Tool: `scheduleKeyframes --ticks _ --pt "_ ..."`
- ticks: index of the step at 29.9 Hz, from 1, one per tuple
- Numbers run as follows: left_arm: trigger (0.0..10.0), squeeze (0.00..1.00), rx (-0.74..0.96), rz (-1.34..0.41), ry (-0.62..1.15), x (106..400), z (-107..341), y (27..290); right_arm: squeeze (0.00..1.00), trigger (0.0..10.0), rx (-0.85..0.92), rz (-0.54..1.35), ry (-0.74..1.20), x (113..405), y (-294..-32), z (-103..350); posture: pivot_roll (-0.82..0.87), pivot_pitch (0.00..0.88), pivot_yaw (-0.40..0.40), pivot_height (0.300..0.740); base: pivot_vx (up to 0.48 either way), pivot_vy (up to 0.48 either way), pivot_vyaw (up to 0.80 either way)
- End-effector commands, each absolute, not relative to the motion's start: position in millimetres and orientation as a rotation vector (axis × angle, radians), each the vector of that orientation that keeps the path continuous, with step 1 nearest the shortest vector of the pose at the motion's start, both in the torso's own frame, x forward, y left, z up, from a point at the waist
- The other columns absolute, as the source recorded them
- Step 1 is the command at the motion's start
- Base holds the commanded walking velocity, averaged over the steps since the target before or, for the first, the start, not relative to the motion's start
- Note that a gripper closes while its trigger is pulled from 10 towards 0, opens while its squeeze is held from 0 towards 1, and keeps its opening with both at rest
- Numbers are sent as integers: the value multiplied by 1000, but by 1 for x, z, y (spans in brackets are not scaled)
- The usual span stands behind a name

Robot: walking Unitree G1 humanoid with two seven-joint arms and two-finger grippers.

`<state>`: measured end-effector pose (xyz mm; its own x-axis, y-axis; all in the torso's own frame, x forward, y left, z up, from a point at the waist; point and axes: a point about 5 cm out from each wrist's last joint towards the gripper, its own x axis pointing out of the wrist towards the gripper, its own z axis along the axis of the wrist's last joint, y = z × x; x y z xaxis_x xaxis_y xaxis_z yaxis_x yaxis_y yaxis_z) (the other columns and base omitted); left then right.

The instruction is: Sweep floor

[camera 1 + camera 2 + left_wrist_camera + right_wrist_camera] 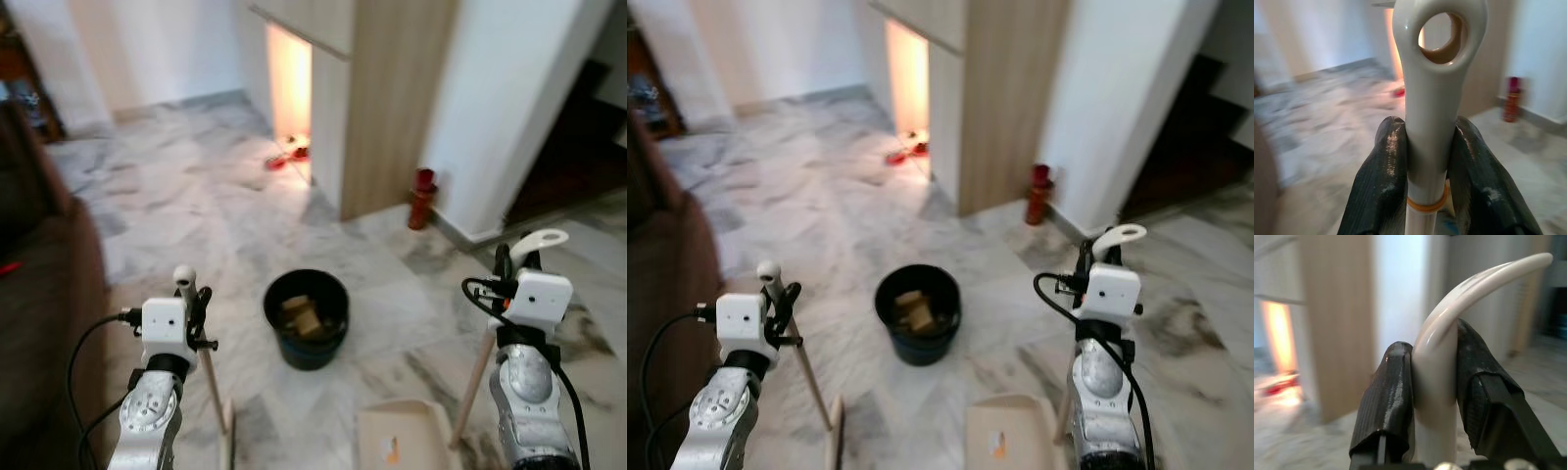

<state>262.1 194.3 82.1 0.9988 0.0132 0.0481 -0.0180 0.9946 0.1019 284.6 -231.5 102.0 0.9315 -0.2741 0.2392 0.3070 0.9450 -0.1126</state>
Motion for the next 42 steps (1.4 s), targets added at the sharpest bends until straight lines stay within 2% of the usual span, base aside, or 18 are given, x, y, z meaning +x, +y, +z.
scheduleKeyframes --ticks 1,42 --pt "10000 0 99 7 -109 268 96 190 0 10000 -162 -290 -253 288 -232 111 5 0 6 740 0 0 -800" --pt "10000 0 111 -8 -115 275 97 192 0 10000 -169 -295 -246 285 -230 108 -15 0 21 740 0 0 -800"
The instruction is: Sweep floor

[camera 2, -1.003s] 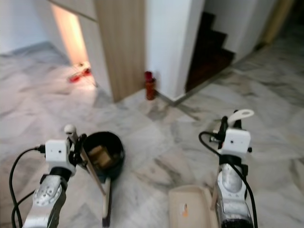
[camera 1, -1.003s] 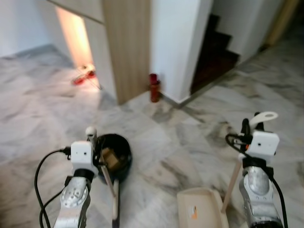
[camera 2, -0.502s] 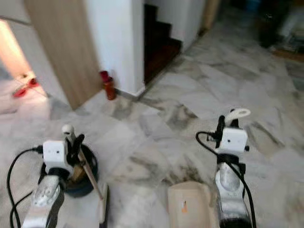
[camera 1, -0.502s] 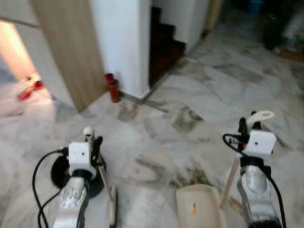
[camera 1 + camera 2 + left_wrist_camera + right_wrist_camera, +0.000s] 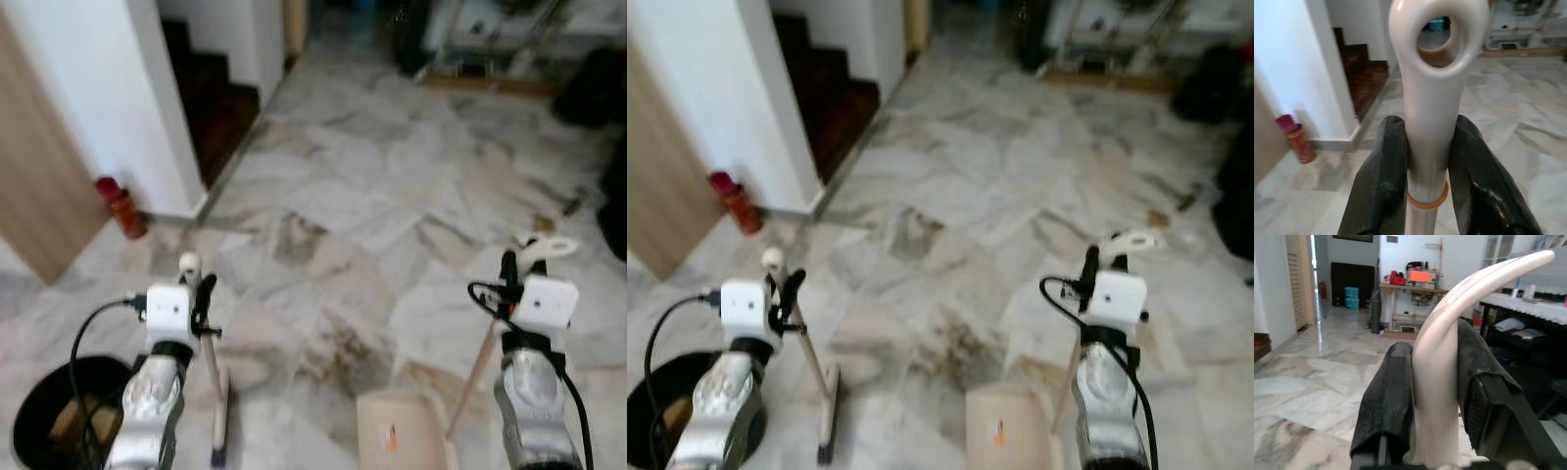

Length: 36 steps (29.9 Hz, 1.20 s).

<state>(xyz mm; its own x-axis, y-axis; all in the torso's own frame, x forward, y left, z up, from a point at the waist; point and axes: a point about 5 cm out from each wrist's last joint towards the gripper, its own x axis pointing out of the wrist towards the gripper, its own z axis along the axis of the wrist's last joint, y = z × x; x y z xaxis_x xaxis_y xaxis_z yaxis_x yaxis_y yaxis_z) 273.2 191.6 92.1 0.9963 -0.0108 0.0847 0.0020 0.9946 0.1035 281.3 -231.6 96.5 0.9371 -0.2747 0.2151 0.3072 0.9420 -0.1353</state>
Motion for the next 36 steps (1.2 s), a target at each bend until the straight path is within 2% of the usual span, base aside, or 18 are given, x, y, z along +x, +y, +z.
scheduleKeyframes --ticks 1,6,10,15,26,36 --pt "10000 0 111 -5 -114 275 97 192 0 10000 -170 -293 -248 285 -229 107 -13 0 17 740 0 0 0" --pt "10000 0 108 5 -114 276 97 194 0 10000 -157 -271 -243 288 -225 106 -10 0 10 740 0 0 0" --pt "10000 0 109 7 -117 280 98 194 0 10000 -129 -210 -244 298 -208 108 2 0 18 740 0 0 0" --pt "10000 0 116 13 -121 281 99 198 0 10000 -101 -210 -254 301 -199 109 4 0 35 740 0 0 0" --pt "10000 0 139 8 -102 285 97 204 0 10000 -88 -224 -240 294 -196 102 -14 0 79 740 0 0 0" --pt "10000 0 142 12 -98 297 100 210 0 10000 -66 -237 -234 301 -194 102 -29 0 101 740 120 0 0"
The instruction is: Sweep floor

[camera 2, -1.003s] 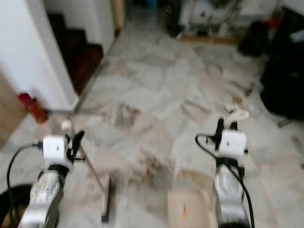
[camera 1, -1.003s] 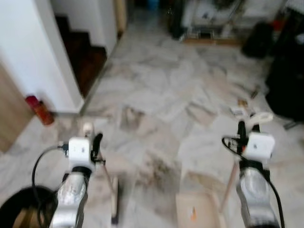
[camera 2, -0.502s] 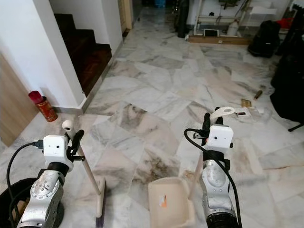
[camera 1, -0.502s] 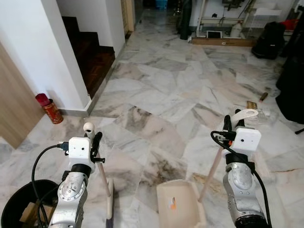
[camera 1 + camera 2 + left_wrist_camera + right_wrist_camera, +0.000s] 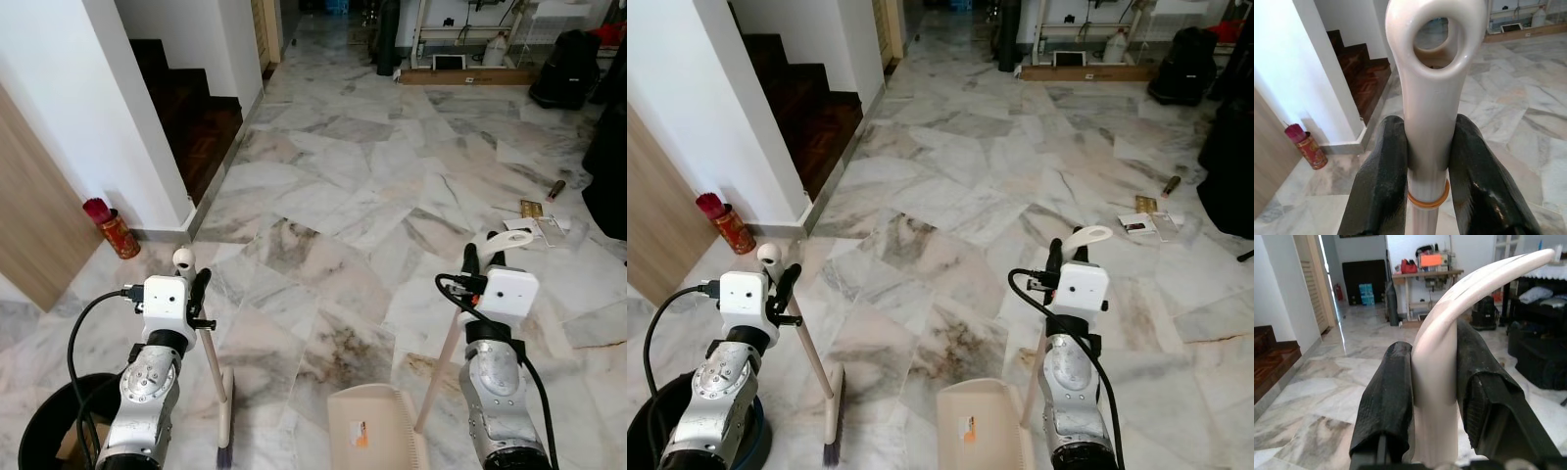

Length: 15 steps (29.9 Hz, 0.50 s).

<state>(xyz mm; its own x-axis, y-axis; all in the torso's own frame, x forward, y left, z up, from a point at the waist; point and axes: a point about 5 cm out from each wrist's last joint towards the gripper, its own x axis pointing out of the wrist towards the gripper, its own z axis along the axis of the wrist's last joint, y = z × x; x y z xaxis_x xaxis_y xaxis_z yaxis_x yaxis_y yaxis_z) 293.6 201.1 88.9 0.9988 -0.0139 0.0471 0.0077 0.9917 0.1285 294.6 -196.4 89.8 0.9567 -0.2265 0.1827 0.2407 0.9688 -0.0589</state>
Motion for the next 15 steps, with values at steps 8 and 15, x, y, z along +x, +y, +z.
scheduleKeyframes --ticks 8,15 --pt "10000 0 88 91 -128 304 109 228 0 10000 -74 -242 -243 306 -200 106 -9 0 74 740 289 0 0" --pt "10000 0 97 106 -129 298 105 231 0 10000 -90 -215 -240 309 -199 107 4 0 52 740 309 0 0"
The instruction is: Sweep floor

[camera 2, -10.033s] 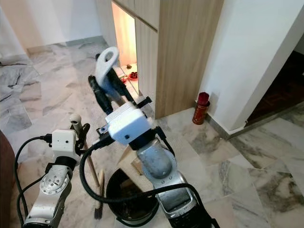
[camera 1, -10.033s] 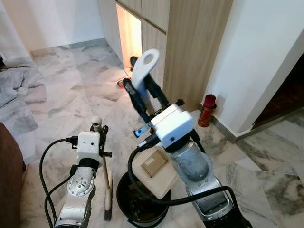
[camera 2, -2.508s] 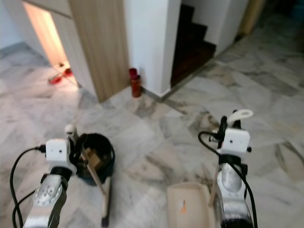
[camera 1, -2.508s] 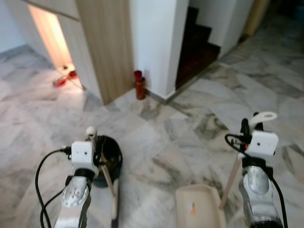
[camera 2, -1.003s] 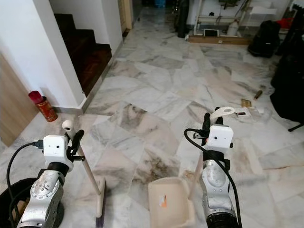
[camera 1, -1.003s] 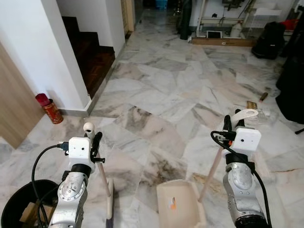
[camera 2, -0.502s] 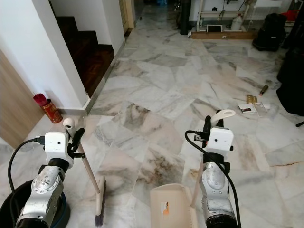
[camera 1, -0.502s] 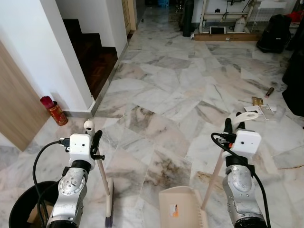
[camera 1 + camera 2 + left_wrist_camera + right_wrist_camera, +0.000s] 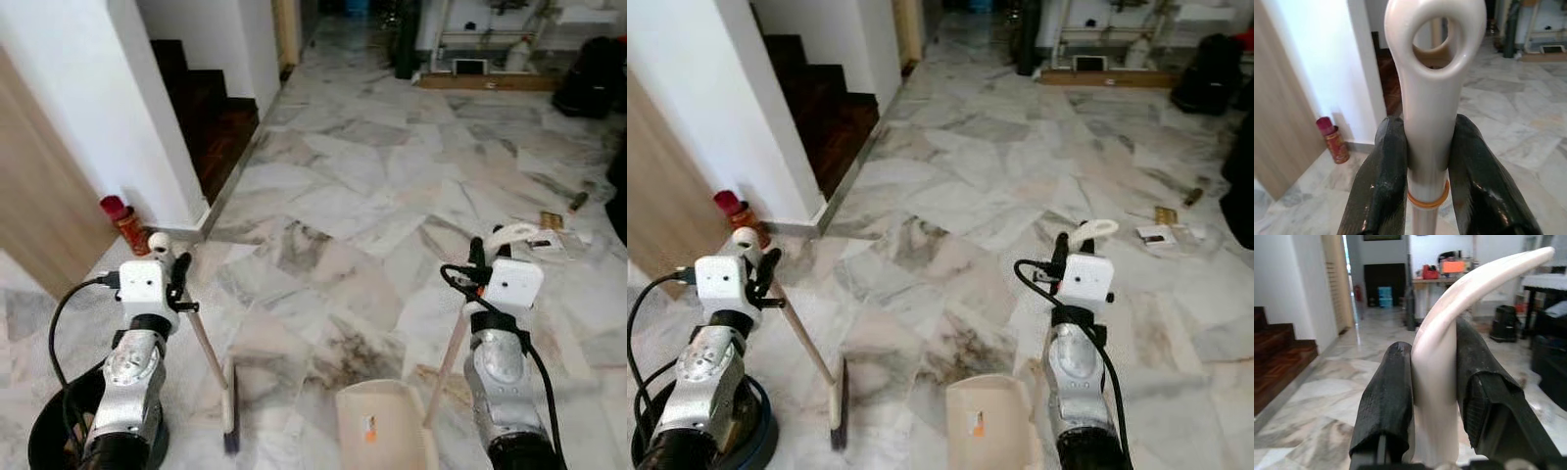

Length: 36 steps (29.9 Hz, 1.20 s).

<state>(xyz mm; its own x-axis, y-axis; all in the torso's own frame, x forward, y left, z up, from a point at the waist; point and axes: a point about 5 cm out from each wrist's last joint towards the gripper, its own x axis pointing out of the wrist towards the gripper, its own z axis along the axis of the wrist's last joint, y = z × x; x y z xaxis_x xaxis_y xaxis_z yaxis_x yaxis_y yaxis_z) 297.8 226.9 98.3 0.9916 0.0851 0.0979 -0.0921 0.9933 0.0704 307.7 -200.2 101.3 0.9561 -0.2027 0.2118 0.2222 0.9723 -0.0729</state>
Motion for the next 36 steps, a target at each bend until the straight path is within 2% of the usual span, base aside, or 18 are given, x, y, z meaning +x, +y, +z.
scheduleKeyframes --ticks 1,11,19,31,35,36 --pt "10000 0 97 106 -121 295 102 232 0 10000 -91 -218 -240 308 -200 107 -7 0 60 740 326 0 0" --pt "10000 0 104 43 -121 305 105 223 0 10000 -86 -253 -251 303 -203 106 -64 0 112 740 341 0 0" --pt "10000 0 103 32 -114 301 100 215 0 10000 -94 -264 -257 296 -211 106 -72 0 103 740 362 0 0" --pt "10000 0 68 90 -127 305 99 215 0 10000 -132 -229 -250 305 -215 113 -85 0 31 740 363 0 0" --pt "10000 0 41 100 -125 300 94 206 0 10000 -121 -262 -246 299 -231 114 -69 0 6 740 364 0 0" --pt "10000 0 33 101 -123 297 91 204 0 10000 -117 -269 -245 297 -234 114 -58 0 -23 740 364 0 0"
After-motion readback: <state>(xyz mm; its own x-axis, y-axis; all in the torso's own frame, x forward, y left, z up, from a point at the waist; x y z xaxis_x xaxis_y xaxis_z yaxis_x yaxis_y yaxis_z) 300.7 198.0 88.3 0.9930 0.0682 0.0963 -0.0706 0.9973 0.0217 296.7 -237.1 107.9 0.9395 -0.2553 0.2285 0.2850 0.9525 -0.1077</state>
